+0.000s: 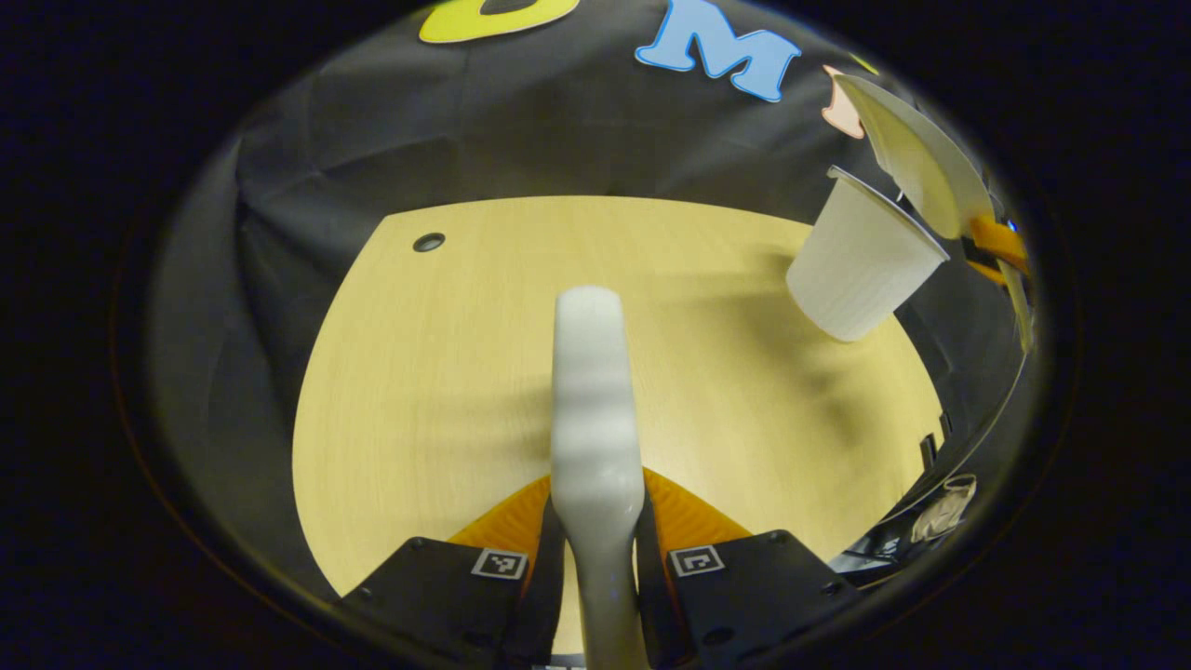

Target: Pick up the small broom and dustpan from the desktop, sweep the trash into the dustpan with the broom, and then empty the trash into the garbage bin.

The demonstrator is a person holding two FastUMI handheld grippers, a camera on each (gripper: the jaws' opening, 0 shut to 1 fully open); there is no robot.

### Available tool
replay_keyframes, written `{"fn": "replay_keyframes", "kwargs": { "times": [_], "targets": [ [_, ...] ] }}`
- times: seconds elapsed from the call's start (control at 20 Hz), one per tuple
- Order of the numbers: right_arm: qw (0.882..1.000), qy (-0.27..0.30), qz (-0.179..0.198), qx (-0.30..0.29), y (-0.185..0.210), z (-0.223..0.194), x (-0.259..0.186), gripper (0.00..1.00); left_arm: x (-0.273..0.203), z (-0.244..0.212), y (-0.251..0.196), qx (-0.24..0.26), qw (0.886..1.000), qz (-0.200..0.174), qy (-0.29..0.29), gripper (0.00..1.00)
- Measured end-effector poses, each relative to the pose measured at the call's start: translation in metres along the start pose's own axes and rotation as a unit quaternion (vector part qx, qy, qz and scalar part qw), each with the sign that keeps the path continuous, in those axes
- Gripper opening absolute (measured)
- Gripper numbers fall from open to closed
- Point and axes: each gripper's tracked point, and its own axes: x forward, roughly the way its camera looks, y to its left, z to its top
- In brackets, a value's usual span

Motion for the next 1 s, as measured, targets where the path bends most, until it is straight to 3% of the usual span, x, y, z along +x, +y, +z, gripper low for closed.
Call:
{"fn": "replay_keyframes", "kwargs": {
  "times": [0.2, 0.4, 0.7, 1.0],
  "targets": [
    [0.995, -0.036, 0.028, 0.09, 0.017, 0.013, 0.001, 0.34, 0.014, 0.01, -0.026, 0.007, 1.0, -0.005, 0.002, 0.43],
    [0.98, -0.062, 0.066, 0.176, 0.025, 0.031, -0.008, 0.34, 0.024, 0.011, -0.04, 0.011, 1.0, -0.006, 0.008, 0.42],
    [0.933, -0.097, 0.151, 0.31, 0.033, 0.055, -0.023, 0.34, 0.025, 0.008, -0.052, 0.019, 1.0, -0.005, 0.013, 0.41],
    [0.887, -0.114, 0.223, 0.389, 0.051, 0.045, -0.013, 0.34, 0.022, 0.005, -0.067, 0.022, 1.0, -0.006, 0.018, 0.43]
  ]
}}
